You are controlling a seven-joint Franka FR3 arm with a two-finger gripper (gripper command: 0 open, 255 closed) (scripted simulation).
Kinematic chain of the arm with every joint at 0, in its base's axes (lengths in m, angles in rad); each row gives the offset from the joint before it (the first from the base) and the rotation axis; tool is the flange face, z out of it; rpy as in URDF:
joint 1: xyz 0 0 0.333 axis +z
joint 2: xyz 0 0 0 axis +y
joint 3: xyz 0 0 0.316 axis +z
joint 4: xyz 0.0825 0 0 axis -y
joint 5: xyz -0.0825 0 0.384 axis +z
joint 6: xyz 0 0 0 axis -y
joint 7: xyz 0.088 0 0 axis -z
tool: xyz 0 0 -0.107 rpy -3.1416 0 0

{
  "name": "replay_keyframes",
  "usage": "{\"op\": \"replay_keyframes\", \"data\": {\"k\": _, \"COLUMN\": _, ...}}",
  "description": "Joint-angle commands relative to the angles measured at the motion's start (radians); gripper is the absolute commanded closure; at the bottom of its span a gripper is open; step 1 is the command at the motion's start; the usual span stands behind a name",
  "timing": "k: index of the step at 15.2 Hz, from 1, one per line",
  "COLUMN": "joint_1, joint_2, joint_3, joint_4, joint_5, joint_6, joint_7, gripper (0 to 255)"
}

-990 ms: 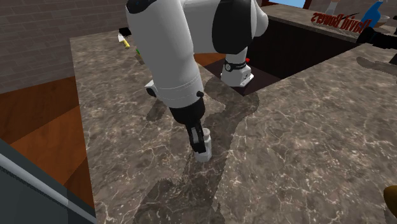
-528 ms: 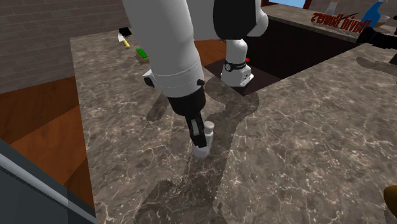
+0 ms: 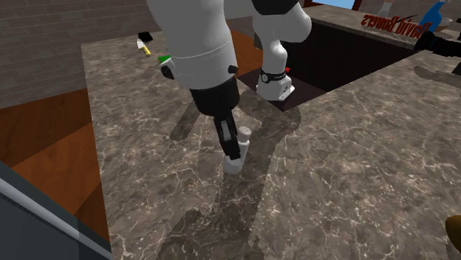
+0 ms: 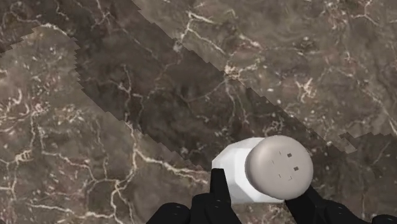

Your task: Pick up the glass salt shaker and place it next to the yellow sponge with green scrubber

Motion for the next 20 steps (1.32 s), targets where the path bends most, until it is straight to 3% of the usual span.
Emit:
{"op": "replay_keyframes", "data": {"k": 1, "joint_1": -0.001, "joint_2": -0.009, "joint_3": 0.001, "joint_4": 0.014, "joint_5": 0.002, "joint_6": -0.023, "joint_7": 0.002, "gripper": 255}}
{"op": "replay_keyframes", "data": {"k": 20, "joint_1": 0.010, "joint_2": -0.016, "joint_3": 0.008, "joint_4": 0.259, "joint_5": 0.001, "joint_6": -0.272, "joint_7": 0.036, "gripper": 255}}
